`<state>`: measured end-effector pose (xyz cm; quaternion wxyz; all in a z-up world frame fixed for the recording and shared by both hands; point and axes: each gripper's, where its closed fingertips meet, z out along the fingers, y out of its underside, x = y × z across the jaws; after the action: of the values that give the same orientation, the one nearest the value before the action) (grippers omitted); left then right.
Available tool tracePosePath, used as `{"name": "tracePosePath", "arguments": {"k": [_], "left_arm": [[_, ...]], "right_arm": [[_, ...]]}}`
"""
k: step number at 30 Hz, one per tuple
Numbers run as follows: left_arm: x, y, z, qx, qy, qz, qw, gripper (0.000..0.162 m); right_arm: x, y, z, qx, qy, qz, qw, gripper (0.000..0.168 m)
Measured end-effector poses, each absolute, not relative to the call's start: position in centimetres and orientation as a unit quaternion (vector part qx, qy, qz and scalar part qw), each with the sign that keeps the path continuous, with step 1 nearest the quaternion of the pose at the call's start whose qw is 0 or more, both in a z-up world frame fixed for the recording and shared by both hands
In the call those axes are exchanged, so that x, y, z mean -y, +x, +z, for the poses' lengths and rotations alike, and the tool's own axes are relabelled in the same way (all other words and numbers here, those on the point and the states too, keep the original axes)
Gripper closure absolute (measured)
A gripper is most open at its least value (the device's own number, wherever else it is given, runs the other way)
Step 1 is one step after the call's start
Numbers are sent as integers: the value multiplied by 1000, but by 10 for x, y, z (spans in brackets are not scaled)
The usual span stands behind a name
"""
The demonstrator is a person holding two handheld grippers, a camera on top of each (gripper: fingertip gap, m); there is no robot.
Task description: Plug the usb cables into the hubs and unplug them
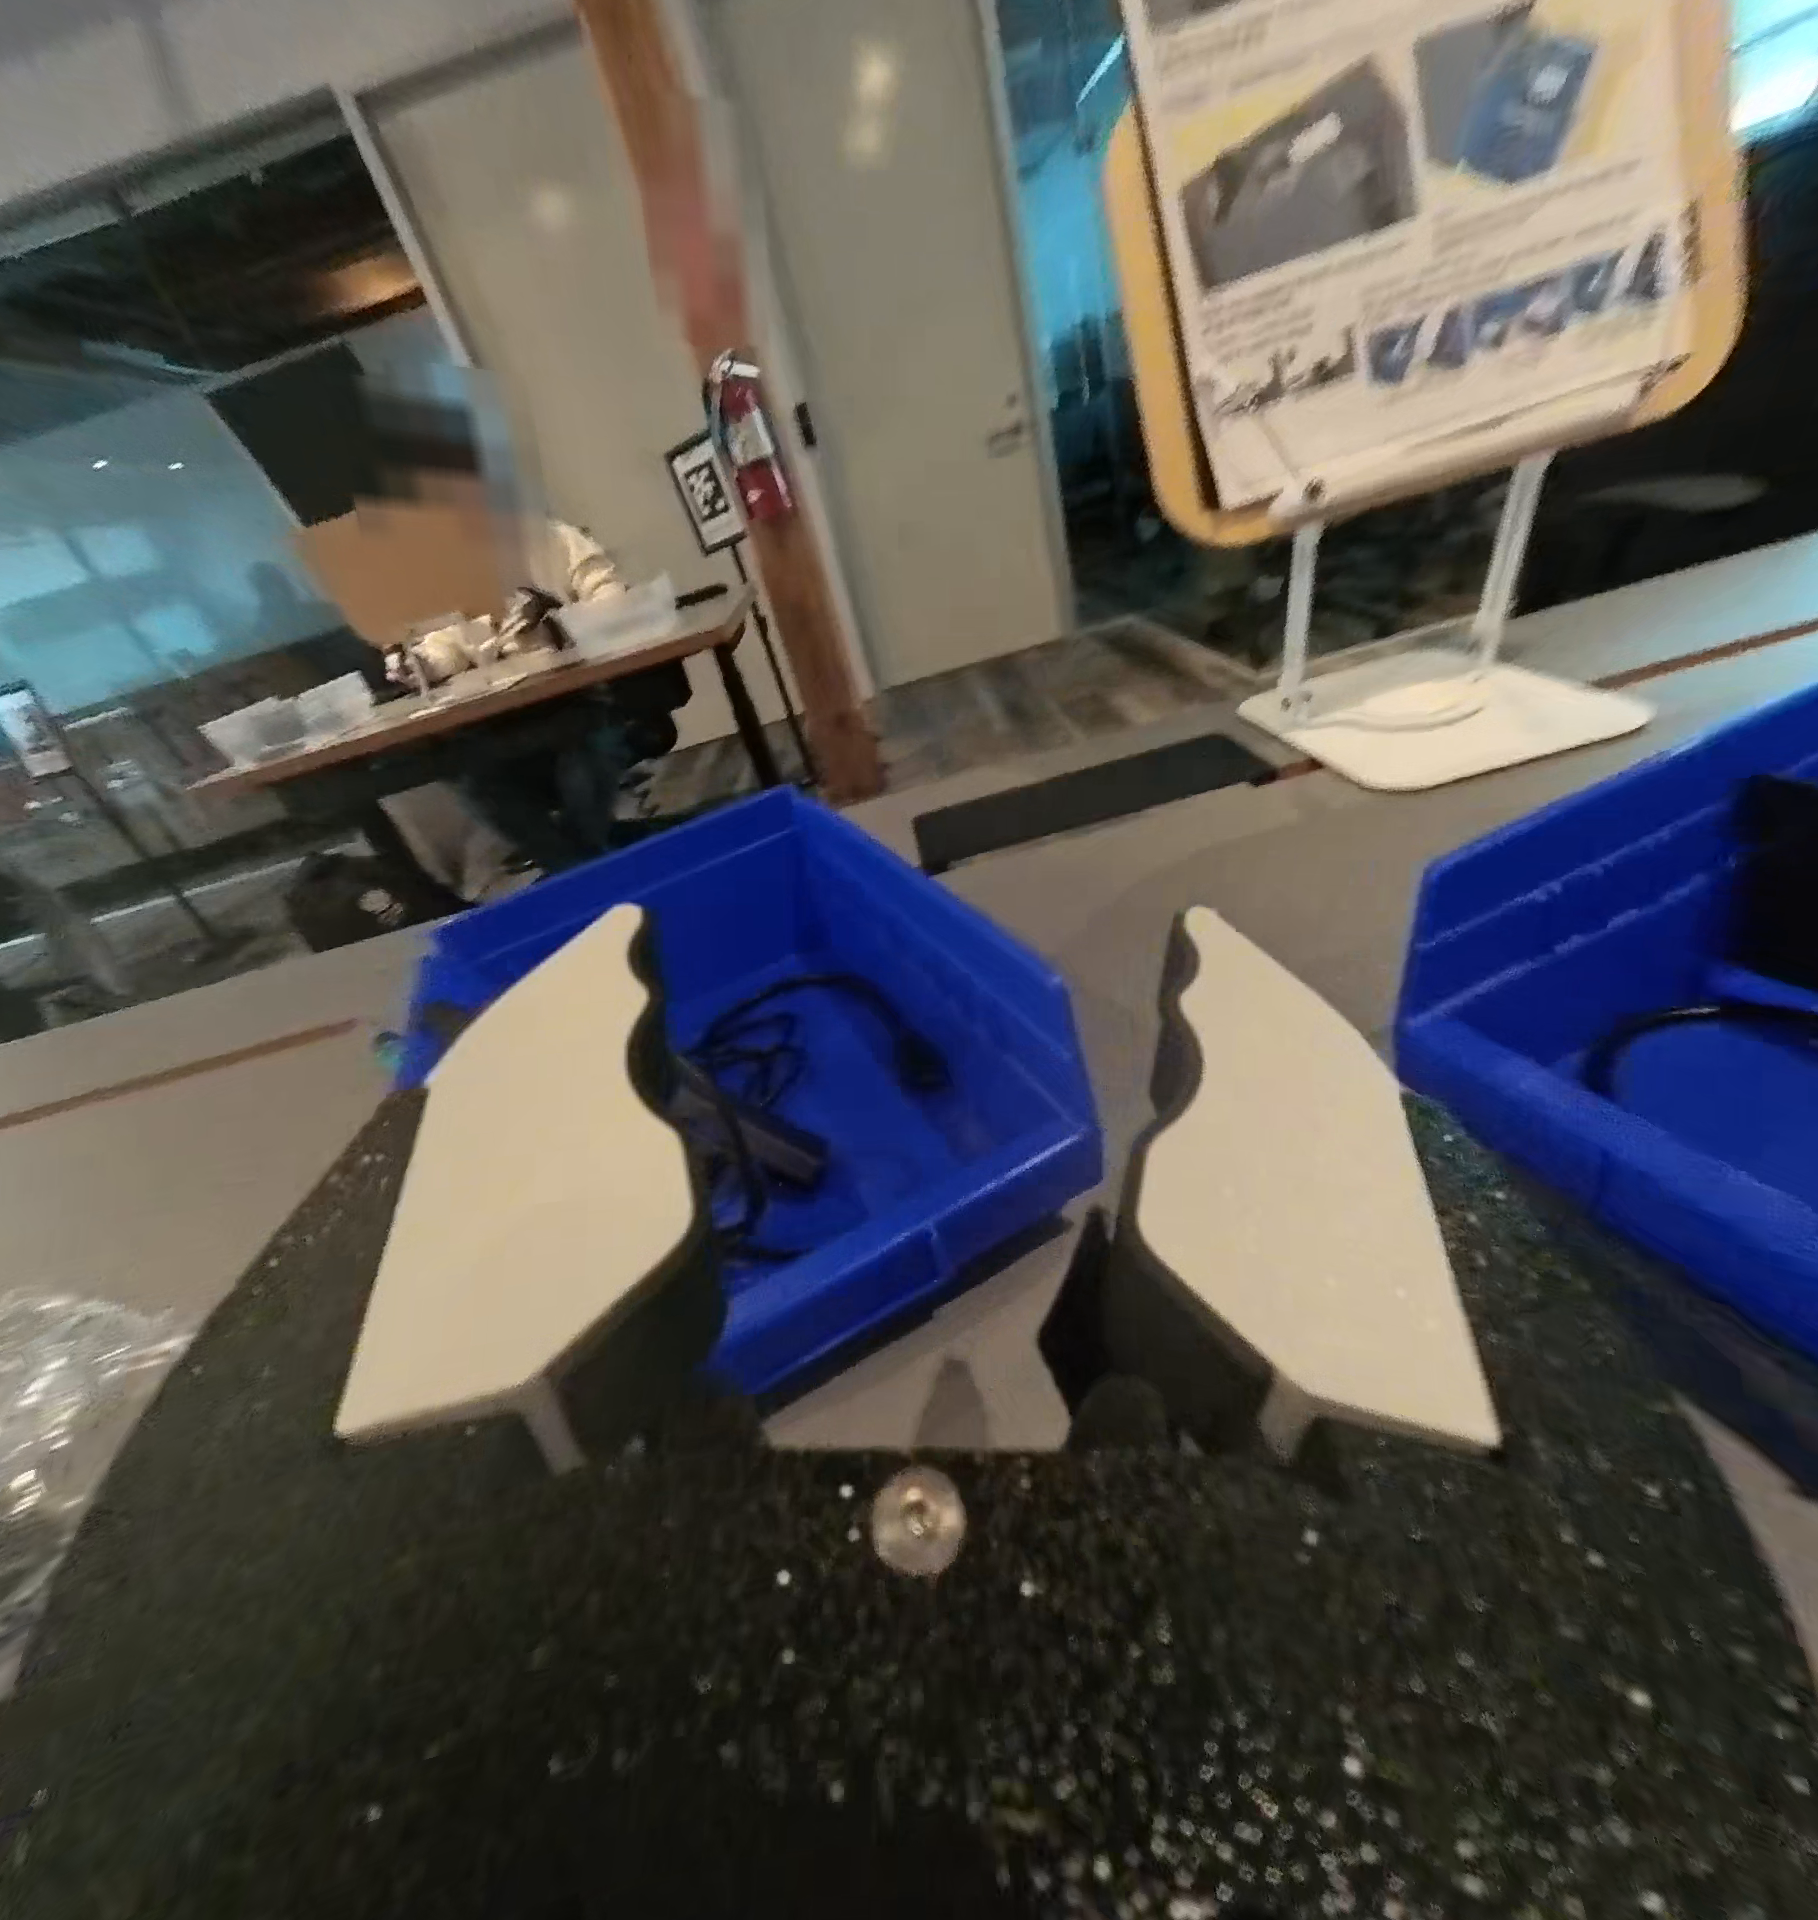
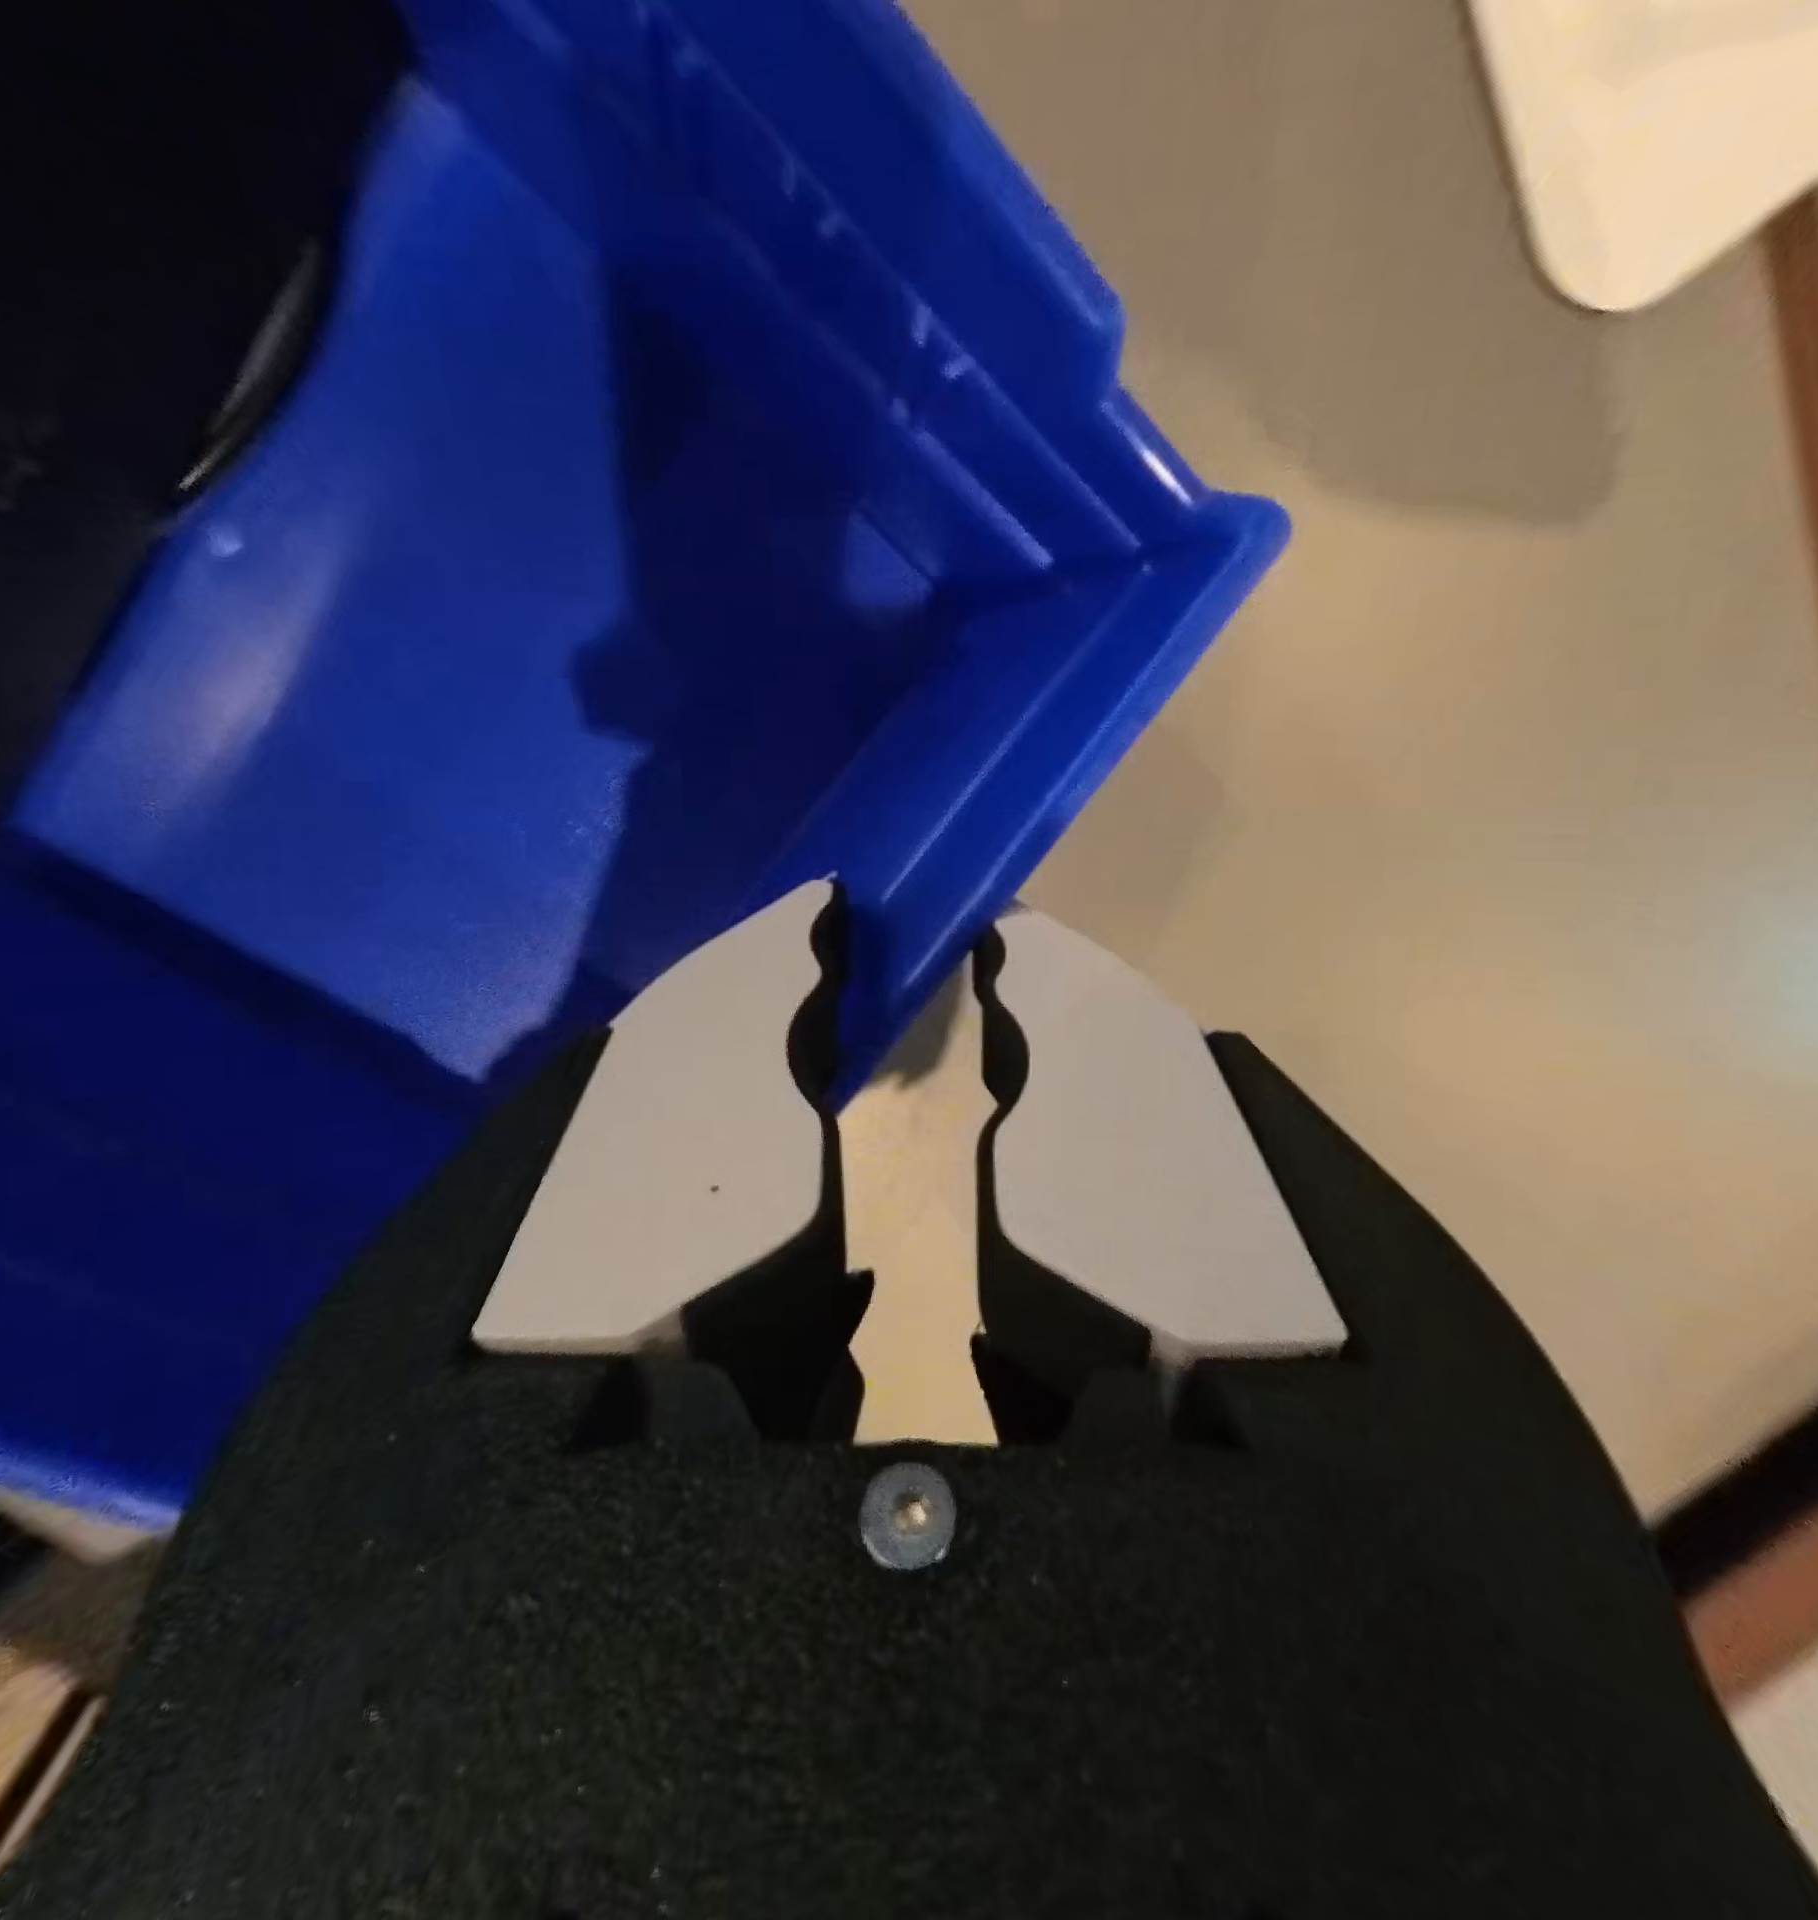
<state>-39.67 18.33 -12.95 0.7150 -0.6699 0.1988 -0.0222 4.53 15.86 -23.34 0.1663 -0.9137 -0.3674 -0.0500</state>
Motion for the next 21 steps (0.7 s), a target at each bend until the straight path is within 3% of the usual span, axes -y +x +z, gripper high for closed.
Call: {"name": "tracePosePath", "arguments": {"k": [4,6,9,12,15,21], "left_arm": [[-181,-374,-133,-202,-665,-84,714,70],[-182,-364,-146,-220,-674,-87,699,68],[-181,-352,-159,-249,-676,-93,688,68],[-181,-342,-162,-261,-673,-108,684,70],[-180,-335,-164,-271,-671,-116,680,71],[-178,-320,-169,-289,-665,-133,676,74]], "right_arm": [[-211,130,-218,354,-889,-201,208,144],[-224,156,-196,335,-874,-248,250,119],[-213,146,-169,248,-909,-141,304,101],[-177,111,-160,225,-927,8,301,103],[-137,126,-171,160,-957,-28,241,99],[-83,134,-203,28,-974,-6,227,97]]}}
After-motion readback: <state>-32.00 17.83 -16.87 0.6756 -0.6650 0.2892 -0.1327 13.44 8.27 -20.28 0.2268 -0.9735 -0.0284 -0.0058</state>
